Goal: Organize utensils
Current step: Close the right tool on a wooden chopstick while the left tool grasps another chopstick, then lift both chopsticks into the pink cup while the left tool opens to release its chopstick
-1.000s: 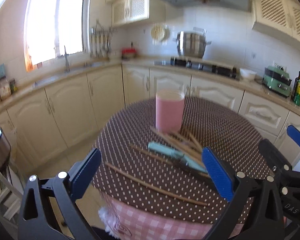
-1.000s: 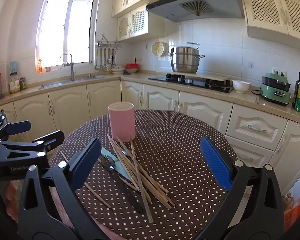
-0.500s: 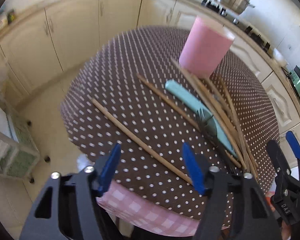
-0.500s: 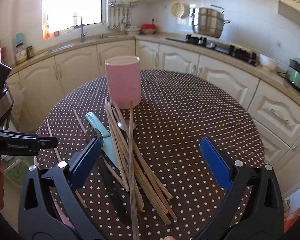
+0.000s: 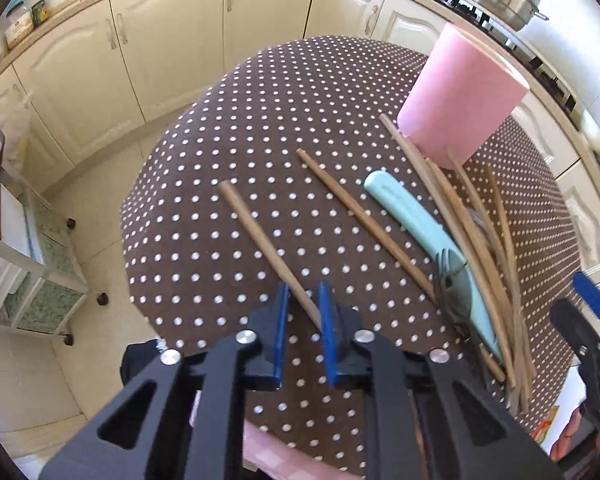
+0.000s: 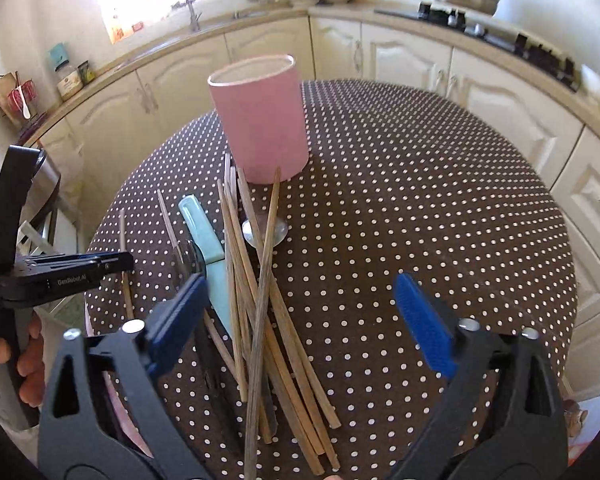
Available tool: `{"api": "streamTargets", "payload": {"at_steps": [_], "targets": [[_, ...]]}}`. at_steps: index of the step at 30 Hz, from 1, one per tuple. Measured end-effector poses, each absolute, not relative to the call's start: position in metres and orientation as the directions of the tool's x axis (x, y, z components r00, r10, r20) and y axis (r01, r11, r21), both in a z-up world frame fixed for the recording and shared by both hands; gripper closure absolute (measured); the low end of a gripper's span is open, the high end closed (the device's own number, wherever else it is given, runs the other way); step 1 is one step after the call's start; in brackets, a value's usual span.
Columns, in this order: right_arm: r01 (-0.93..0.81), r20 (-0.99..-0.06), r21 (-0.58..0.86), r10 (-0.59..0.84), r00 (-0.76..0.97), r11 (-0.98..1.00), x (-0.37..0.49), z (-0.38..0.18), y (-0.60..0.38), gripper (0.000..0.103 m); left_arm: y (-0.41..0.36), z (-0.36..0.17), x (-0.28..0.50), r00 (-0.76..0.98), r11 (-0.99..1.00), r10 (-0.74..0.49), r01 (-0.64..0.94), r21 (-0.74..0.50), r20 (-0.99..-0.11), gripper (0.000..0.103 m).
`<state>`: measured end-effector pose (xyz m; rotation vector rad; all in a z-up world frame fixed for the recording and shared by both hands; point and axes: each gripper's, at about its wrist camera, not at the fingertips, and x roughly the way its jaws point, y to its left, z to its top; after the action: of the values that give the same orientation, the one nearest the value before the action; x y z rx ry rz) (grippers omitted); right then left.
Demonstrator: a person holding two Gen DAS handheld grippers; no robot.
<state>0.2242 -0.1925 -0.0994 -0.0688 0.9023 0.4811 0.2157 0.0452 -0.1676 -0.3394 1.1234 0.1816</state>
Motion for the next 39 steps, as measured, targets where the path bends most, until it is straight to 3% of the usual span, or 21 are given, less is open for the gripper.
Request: {"api": "streamTargets", "payload": {"at_steps": [2, 6, 12, 17, 26, 35, 39], "targets": [[-0.441, -0.786, 0.149, 0.376, 0.49, 0.885, 0.229, -0.101, -0.19, 0.032, 0.045, -0.168, 0.218, 0.438, 0.931, -0.069, -0.294, -0.215, -0.897, 0.095], [-0.465, -0.815, 0.174, 0.392, 0.427, 0.868, 0.238, -0.109, -0.179, 0.064, 0.037, -0.164, 0.225, 0.463, 0.934, -0.109, -0.254, -0.25, -0.879, 0.098], [-0.495, -0.841, 0.212, 0.415, 0.346, 0.843, 0.245, -0.12, -0.166, 0.071, 0.021, -0.148, 0.235, 0.524, 0.946, -0.132, -0.187, -0.265, -0.841, 0.098], [-0.507, -0.851, 0.211, 0.412, 0.326, 0.836, 0.248, -0.125, -0.158, 0.094, 0.008, -0.132, 0.231, 0.568, 0.95, -0.155, -0.14, -0.28, -0.808, 0.098], [-0.498, -0.839, 0.218, 0.422, 0.343, 0.839, 0.256, -0.126, -0.157, 0.096, -0.004, -0.11, 0.241, 0.631, 0.956, -0.203, -0.038, -0.292, -0.749, 0.098], [-0.483, -0.696, 0.296, 0.532, 0.482, 0.824, 0.256, -0.076, -0.186, 0.096, -0.014, -0.067, 0.255, 0.714, 0.939, -0.296, 0.097, -0.329, -0.635, 0.098], [-0.49, -0.577, 0.311, 0.571, 0.584, 0.814, 0.259, -0.037, -0.195, 0.096, -0.017, -0.038, 0.261, 0.776, 0.934, -0.314, 0.148, -0.326, -0.547, 0.098]]}}
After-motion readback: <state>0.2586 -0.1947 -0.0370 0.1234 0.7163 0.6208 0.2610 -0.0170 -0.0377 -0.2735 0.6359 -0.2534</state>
